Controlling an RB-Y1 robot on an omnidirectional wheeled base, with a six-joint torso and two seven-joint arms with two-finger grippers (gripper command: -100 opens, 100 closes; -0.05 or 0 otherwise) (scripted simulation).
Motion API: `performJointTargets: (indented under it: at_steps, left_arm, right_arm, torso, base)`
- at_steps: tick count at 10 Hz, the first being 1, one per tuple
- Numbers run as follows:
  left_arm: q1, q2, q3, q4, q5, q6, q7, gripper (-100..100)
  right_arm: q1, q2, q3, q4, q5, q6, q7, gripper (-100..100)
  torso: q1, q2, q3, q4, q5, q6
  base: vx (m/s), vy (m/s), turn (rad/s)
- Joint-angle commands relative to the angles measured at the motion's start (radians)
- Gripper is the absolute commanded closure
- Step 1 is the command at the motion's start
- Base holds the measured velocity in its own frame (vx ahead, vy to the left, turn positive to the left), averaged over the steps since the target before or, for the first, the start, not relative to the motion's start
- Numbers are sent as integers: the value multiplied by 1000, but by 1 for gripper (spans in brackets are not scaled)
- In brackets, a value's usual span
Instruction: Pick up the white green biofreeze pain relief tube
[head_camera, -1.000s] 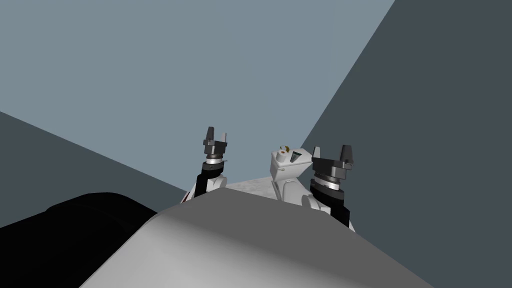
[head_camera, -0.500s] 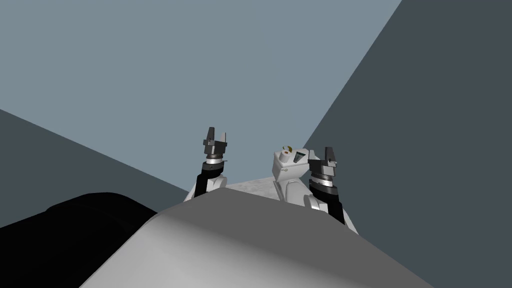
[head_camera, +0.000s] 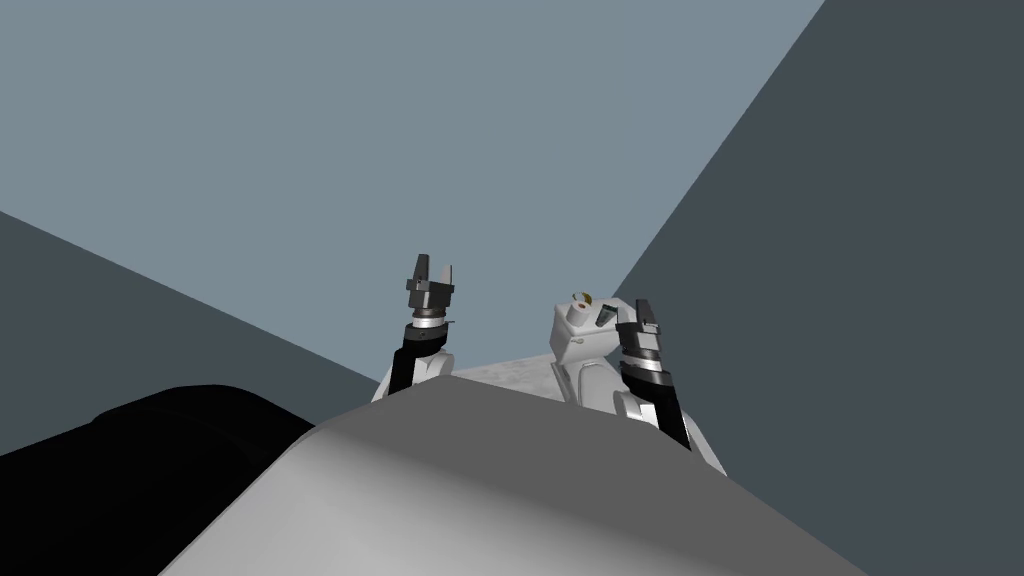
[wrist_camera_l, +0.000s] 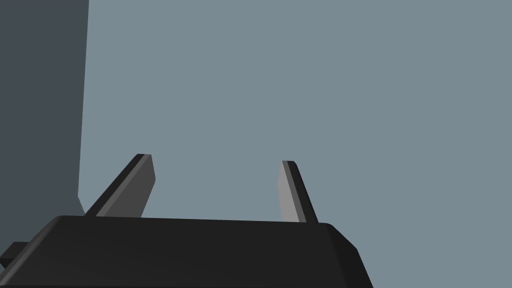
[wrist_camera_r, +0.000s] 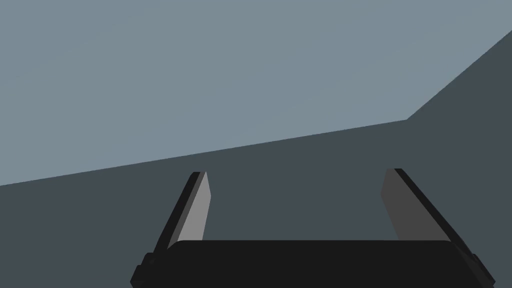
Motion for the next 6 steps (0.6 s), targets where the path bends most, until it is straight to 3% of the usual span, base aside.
performJointTargets:
  at_steps: [1,6]
  left_arm:
    - [0,0,0,0,0,0,0,0]
    - [0,0,0,0,0,0,0,0]
  right_arm:
    - [-8,-10,-9,30,3,6,14,-100]
    - [-56,-60,-61,177,30,26,95,-100]
  torso:
    - [0,0,0,0,0,0]
    - [0,1,0,0,0,0]
  base:
    - [4,70,0]
    - [-10,89,7]
